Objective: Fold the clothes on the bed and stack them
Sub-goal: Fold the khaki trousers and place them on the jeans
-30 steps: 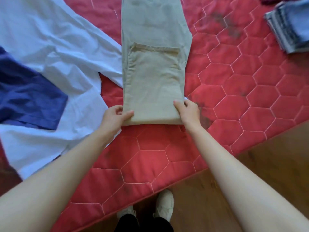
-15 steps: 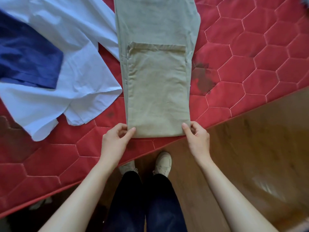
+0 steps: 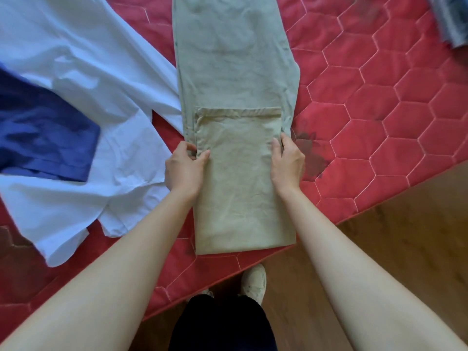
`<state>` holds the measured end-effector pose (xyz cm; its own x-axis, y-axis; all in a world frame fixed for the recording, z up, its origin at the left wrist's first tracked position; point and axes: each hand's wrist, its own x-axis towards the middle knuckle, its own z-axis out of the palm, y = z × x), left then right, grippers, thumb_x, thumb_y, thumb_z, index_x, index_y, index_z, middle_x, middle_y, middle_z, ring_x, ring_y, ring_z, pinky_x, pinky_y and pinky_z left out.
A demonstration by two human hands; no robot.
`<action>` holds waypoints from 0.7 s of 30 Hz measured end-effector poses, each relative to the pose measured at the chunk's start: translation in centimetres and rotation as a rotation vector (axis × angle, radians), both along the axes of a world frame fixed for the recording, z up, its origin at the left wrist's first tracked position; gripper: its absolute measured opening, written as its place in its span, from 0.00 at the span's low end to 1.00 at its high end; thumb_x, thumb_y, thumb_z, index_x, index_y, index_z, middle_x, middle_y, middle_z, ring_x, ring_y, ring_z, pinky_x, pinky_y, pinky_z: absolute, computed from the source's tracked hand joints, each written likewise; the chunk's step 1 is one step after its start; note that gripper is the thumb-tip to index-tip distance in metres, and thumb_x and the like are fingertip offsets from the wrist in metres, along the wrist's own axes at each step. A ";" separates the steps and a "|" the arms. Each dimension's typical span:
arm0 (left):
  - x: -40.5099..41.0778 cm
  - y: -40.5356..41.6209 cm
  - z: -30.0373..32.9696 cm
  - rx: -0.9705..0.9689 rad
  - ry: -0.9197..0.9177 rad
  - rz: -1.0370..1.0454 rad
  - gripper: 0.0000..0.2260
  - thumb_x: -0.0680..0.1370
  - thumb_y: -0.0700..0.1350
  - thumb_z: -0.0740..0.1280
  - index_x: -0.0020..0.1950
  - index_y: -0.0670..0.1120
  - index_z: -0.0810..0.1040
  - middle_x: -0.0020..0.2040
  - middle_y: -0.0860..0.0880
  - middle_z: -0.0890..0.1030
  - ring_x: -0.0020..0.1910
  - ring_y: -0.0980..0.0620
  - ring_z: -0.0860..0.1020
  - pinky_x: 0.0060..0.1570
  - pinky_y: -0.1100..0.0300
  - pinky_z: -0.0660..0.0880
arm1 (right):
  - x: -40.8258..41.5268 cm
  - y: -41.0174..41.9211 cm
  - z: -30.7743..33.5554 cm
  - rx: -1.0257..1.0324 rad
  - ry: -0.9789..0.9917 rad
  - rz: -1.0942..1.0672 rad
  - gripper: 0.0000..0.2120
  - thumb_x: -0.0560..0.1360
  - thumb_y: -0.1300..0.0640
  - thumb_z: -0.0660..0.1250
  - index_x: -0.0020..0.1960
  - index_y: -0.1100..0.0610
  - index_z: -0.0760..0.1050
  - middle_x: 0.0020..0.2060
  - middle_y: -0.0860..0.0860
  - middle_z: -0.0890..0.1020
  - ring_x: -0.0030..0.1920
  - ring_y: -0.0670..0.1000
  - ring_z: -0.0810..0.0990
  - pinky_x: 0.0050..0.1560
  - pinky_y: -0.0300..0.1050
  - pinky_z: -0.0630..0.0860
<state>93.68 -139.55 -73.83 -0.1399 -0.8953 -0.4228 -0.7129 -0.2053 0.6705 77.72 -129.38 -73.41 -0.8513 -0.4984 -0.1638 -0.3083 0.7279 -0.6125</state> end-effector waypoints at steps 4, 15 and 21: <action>-0.1 -0.2 0.1 -0.007 0.081 0.023 0.05 0.76 0.50 0.69 0.45 0.50 0.78 0.40 0.57 0.78 0.43 0.56 0.77 0.41 0.63 0.70 | -1.0 -0.7 0.3 -0.033 0.057 0.029 0.08 0.79 0.58 0.63 0.47 0.60 0.78 0.37 0.52 0.79 0.39 0.55 0.76 0.39 0.44 0.61; -0.8 -1.1 0.2 -0.271 -0.178 -0.086 0.10 0.77 0.45 0.67 0.56 0.43 0.76 0.57 0.46 0.76 0.57 0.46 0.74 0.53 0.52 0.72 | -1.9 -2.9 -0.3 0.101 0.136 0.005 0.14 0.78 0.56 0.64 0.63 0.56 0.74 0.58 0.53 0.77 0.57 0.54 0.76 0.50 0.44 0.69; -4.2 -1.0 -1.6 -0.648 -0.285 -0.687 0.22 0.78 0.39 0.62 0.72 0.40 0.69 0.74 0.41 0.66 0.74 0.40 0.63 0.72 0.41 0.59 | 0.8 -5.1 -2.3 0.077 0.373 0.589 0.22 0.80 0.57 0.55 0.72 0.59 0.67 0.72 0.57 0.68 0.74 0.56 0.63 0.74 0.57 0.58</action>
